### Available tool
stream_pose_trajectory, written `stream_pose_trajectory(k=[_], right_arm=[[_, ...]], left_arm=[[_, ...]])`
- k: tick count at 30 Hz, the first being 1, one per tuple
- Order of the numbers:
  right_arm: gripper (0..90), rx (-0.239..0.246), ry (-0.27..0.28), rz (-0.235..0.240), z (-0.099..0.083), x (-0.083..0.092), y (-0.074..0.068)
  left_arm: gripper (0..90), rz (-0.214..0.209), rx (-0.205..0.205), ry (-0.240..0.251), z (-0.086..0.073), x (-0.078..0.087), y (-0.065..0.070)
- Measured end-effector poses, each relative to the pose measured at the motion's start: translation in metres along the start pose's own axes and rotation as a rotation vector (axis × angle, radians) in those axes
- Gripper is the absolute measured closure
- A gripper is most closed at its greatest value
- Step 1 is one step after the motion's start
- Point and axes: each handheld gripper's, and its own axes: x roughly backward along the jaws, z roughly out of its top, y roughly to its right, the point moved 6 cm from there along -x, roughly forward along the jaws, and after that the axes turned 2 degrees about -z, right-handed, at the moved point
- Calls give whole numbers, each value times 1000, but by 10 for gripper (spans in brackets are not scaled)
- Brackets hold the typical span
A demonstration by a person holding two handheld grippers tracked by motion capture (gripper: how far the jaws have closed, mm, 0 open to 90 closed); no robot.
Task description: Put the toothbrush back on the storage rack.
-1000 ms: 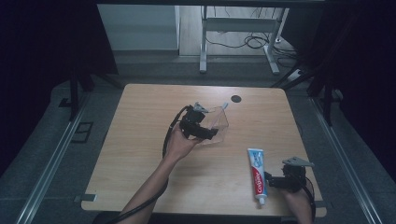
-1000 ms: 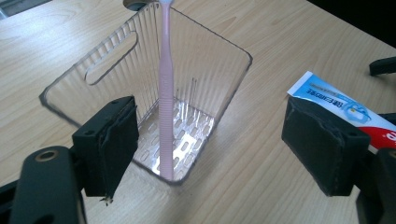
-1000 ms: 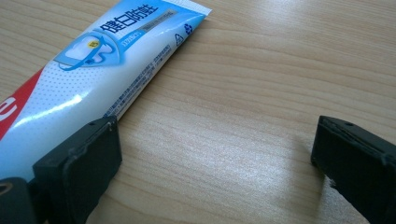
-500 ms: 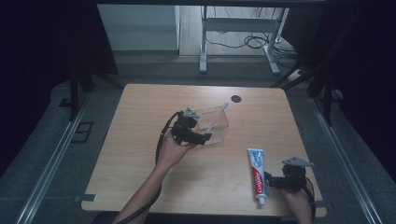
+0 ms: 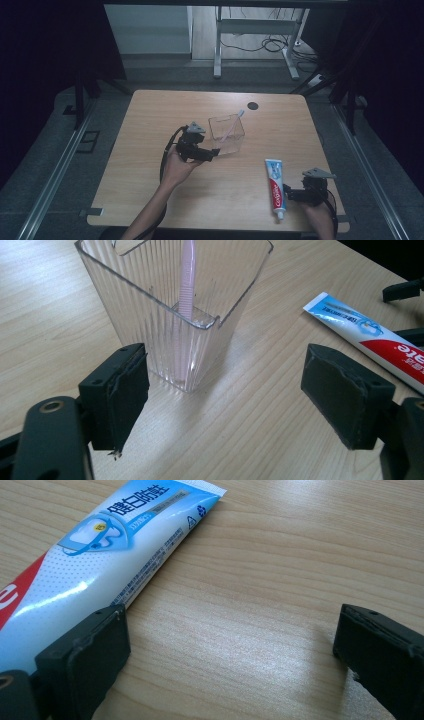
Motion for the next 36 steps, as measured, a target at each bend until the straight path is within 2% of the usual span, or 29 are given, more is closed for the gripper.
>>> stream_pose_trajectory(k=[17,29,32,36], right_arm=[[13,2,1,0,0,0,0],[13,0,1,0,0,0,0],[13,-1,1,0,0,0,0],[14,-1,0,0,0,0,0]], left_arm=[[148,3,-5,-10,-29,6,1],[142,-3,24,-11,-57,7,-2],[142,-1,17,-15,-63,7,-1],[142,11,-13,-26,-70,6,2]])
